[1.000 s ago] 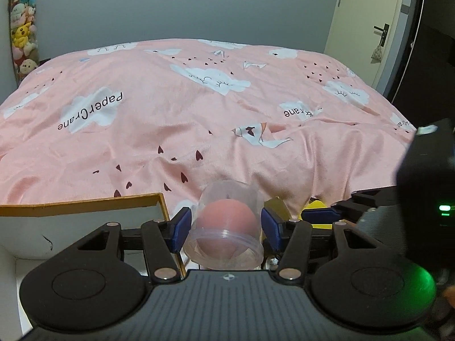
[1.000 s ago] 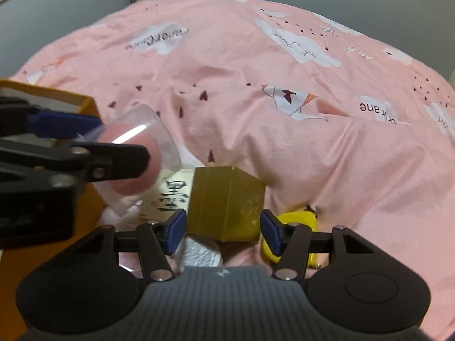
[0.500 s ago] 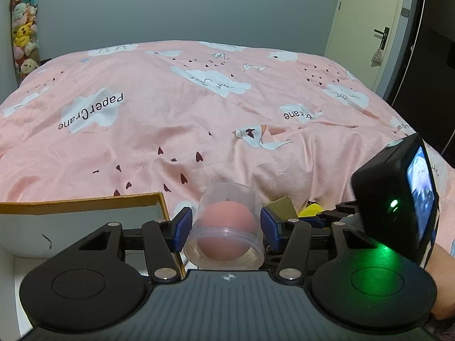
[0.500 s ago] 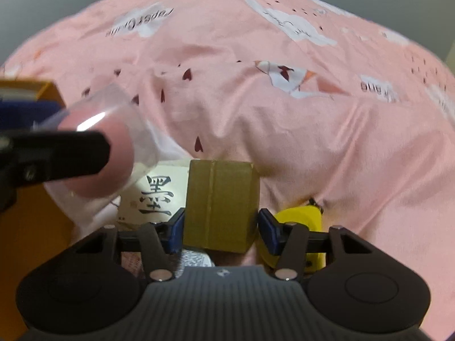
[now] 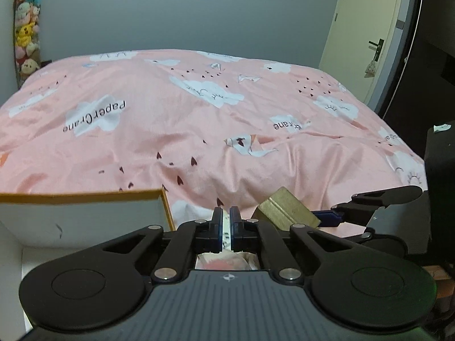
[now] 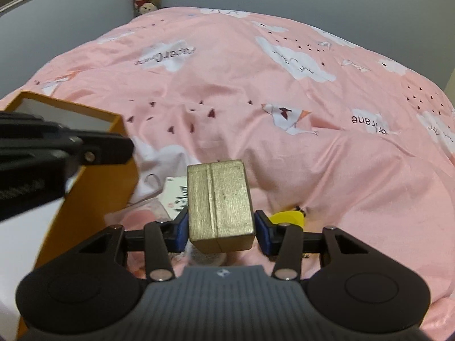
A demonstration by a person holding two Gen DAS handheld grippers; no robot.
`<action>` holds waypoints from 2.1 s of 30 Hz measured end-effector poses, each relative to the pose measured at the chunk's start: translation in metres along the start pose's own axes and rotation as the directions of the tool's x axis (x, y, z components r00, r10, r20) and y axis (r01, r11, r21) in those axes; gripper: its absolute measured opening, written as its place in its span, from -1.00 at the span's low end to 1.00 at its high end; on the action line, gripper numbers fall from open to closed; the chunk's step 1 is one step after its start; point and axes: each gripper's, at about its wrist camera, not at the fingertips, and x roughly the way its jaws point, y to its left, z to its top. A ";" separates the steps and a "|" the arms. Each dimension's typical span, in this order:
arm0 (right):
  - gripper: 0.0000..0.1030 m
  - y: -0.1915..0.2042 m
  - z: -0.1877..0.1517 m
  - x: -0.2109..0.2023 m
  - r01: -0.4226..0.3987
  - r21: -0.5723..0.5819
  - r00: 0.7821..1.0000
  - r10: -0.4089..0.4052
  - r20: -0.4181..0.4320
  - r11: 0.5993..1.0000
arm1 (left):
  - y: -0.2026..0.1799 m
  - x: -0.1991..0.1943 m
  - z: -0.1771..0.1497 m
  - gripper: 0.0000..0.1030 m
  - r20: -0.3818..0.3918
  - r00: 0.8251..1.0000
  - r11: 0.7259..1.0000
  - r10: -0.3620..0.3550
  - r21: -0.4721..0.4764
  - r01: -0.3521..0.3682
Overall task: Organize rigid objects
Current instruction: 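Grasp the pink sponge cup with the left tool while the right tool grasps the olive cube box, then carry the sponge cup and olive cube box toward the box with both tools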
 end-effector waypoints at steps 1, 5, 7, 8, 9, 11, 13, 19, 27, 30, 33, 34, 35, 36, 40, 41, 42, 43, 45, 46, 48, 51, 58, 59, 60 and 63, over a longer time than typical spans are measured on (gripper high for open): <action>-0.10 0.001 -0.001 -0.003 0.002 0.000 1.000 -0.002 0.002 1.000 | 0.001 -0.003 -0.001 -0.91 -0.003 1.000 1.000 -0.012 0.008 0.012; -0.10 -0.002 -0.010 -0.017 0.018 0.025 1.000 -0.018 0.011 1.000 | -0.001 -0.008 -0.004 -0.87 -0.039 0.997 0.992 -0.064 0.102 0.068; -0.10 -0.008 -0.018 -0.024 0.020 0.053 1.000 -0.020 0.009 0.998 | -0.004 -0.010 -0.007 -0.86 -0.044 0.996 0.982 -0.079 0.171 0.086; -0.10 -0.010 -0.022 -0.025 0.018 0.065 1.000 -0.018 0.008 0.998 | -0.006 -0.009 -0.007 -0.84 -0.053 0.995 0.975 -0.081 0.203 0.090; -0.10 -0.013 -0.026 -0.028 0.015 0.077 1.000 -0.015 0.006 0.997 | -0.009 -0.008 -0.008 -0.74 -0.061 0.995 0.968 -0.084 0.231 0.096; -0.10 -0.020 -0.034 -0.031 0.004 0.103 1.000 -0.004 0.003 0.995 | -0.014 -0.003 -0.009 -0.61 -0.088 0.992 0.952 -0.089 0.284 0.111; -0.10 -0.025 -0.041 -0.033 -0.007 0.122 1.000 0.006 0.002 0.992 | -0.021 0.003 -0.012 -0.45 -0.119 0.989 0.931 -0.088 0.344 0.124; -0.10 -0.032 -0.050 -0.031 -0.055 0.144 0.998 0.053 0.020 0.988 | -0.044 0.033 -0.019 -0.08 -0.228 0.972 0.853 0.050 0.516 0.077; -0.10 -0.036 -0.052 -0.014 -0.086 0.149 0.996 0.084 0.020 0.985 | -0.065 0.079 -0.034 0.19 -0.346 0.894 0.775 0.285 0.632 -0.002; -0.10 -0.046 -0.058 -0.009 -0.096 0.184 0.995 0.097 0.003 0.978 | -0.072 0.092 -0.041 0.35 -0.337 0.867 0.740 0.368 0.670 -0.054; -0.10 -0.050 -0.062 -0.007 -0.101 0.196 0.994 0.105 -0.008 0.975 | -0.076 0.101 -0.046 0.41 -0.326 0.846 0.719 0.422 0.688 -0.094; -0.10 -0.049 -0.062 -0.007 -0.099 0.195 0.995 0.103 -0.010 0.976 | -0.078 0.104 -0.048 0.43 -0.321 0.840 0.708 0.437 0.699 -0.101; -0.10 -0.048 -0.062 -0.007 -0.094 0.191 0.995 0.098 -0.012 0.977 | -0.078 0.106 -0.052 0.43 -0.317 0.835 0.695 0.450 0.712 -0.104; -0.10 -0.046 -0.062 -0.007 -0.089 0.185 0.996 0.093 -0.013 0.979 | -0.079 0.108 -0.054 0.44 -0.311 0.831 0.680 0.462 0.725 -0.108; -0.10 -0.039 -0.060 -0.006 -0.063 0.166 0.997 0.068 -0.024 0.984 | -0.079 0.110 -0.059 0.36 -0.278 0.836 0.661 0.473 0.740 -0.128; -0.10 -0.037 -0.060 -0.006 -0.056 0.161 0.998 0.061 -0.027 0.985 | -0.079 0.109 -0.058 0.35 -0.271 0.841 0.664 0.469 0.736 -0.133; -0.10 -0.036 -0.060 -0.007 -0.050 0.158 0.998 0.056 -0.029 0.986 | -0.077 0.107 -0.057 0.34 -0.266 0.849 0.675 0.458 0.725 -0.138; -0.11 -0.035 -0.060 -0.008 -0.045 0.157 0.998 0.051 -0.031 0.987 | -0.077 0.103 -0.056 0.34 -0.258 0.859 0.690 0.442 0.710 -0.142; -0.11 -0.034 -0.059 -0.012 -0.042 0.155 0.999 0.047 -0.027 0.987 | -0.076 0.097 -0.054 0.34 -0.236 0.874 0.705 0.424 0.692 -0.155; -0.11 -0.033 -0.058 -0.014 -0.042 0.154 0.999 0.046 -0.024 0.987 | -0.075 0.093 -0.052 0.34 -0.226 0.885 0.721 0.408 0.674 -0.160; -0.11 -0.032 -0.058 -0.018 -0.039 0.155 0.999 0.042 -0.018 0.987 | -0.073 0.083 -0.049 0.34 -0.212 0.907 0.762 0.363 0.628 -0.158; -0.12 -0.031 -0.055 -0.026 -0.036 0.154 0.999 0.037 -0.003 0.987 | -0.072 0.065 -0.042 0.34 -0.168 0.940 0.812 0.295 0.563 -0.154; -0.12 -0.031 -0.046 -0.052 -0.032 0.156 0.998 0.024 0.051 0.987 | -0.067 0.015 -0.019 0.33 -0.065 0.974 0.891 0.218 0.421 -0.171; -0.12 -0.030 -0.044 -0.057 -0.035 0.156 0.998 0.026 0.060 0.987 | -0.065 0.008 -0.016 0.33 -0.049 0.976 0.898 0.212 0.405 -0.174; -0.12 -0.029 -0.042 -0.061 -0.040 0.156 0.997 0.029 0.070 0.987 | -0.061 0.002 -0.014 0.33 -0.035 0.978 0.905 0.207 0.386 -0.178; -0.12 -0.022 -0.033 -0.073 -0.065 0.142 0.993 0.051 0.105 0.988 | -0.047 -0.019 -0.007 0.33 0.005 0.981 0.930 0.193 0.317 -0.185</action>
